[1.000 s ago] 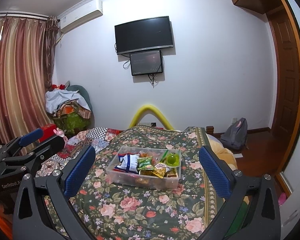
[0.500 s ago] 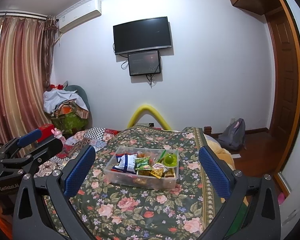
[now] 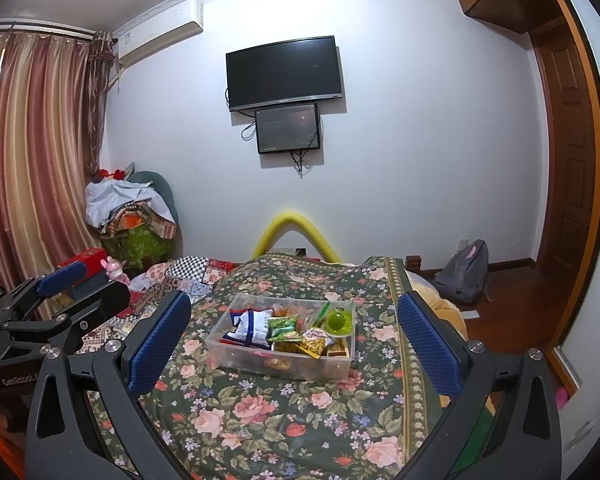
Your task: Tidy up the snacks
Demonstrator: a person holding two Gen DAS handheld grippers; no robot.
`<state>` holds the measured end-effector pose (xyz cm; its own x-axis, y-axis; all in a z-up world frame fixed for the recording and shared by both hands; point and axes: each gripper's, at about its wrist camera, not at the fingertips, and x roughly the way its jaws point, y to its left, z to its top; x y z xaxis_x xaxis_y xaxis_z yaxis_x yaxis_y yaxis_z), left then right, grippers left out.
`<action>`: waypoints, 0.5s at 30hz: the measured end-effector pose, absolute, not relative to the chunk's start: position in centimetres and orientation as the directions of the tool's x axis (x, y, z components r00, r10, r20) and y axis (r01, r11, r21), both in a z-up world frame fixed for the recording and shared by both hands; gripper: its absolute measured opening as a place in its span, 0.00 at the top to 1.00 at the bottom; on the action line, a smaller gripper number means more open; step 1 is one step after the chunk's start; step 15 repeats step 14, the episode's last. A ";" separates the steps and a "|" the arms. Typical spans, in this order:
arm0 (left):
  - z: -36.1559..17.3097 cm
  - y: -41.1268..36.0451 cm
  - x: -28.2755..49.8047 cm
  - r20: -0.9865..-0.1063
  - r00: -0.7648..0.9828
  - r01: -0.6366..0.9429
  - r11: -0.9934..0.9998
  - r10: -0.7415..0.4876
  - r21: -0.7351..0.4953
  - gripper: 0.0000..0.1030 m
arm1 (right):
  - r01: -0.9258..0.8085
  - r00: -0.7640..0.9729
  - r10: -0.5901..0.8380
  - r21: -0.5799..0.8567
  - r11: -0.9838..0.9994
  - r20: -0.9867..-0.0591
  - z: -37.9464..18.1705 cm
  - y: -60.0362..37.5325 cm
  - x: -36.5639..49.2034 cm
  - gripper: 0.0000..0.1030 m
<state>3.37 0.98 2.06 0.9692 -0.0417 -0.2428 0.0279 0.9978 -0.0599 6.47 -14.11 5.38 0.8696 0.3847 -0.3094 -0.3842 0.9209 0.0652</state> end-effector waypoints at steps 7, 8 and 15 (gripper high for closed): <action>1.8 1.0 3.5 -0.257 0.965 0.040 0.997 -0.055 -0.065 0.01 | -0.381 0.870 0.381 0.062 0.922 -0.312 5.4 -14.2 6.5 0.00; 1.7 1.0 3.4 -0.258 0.965 0.041 0.997 -0.056 -0.064 0.01 | -0.380 0.870 0.380 0.063 0.923 -0.314 5.4 -14.2 6.6 0.00; 1.6 0.8 3.5 -0.264 0.963 0.041 0.998 -0.054 -0.054 0.01 | -0.380 0.868 0.379 0.064 0.923 -0.319 5.3 -14.2 6.8 0.00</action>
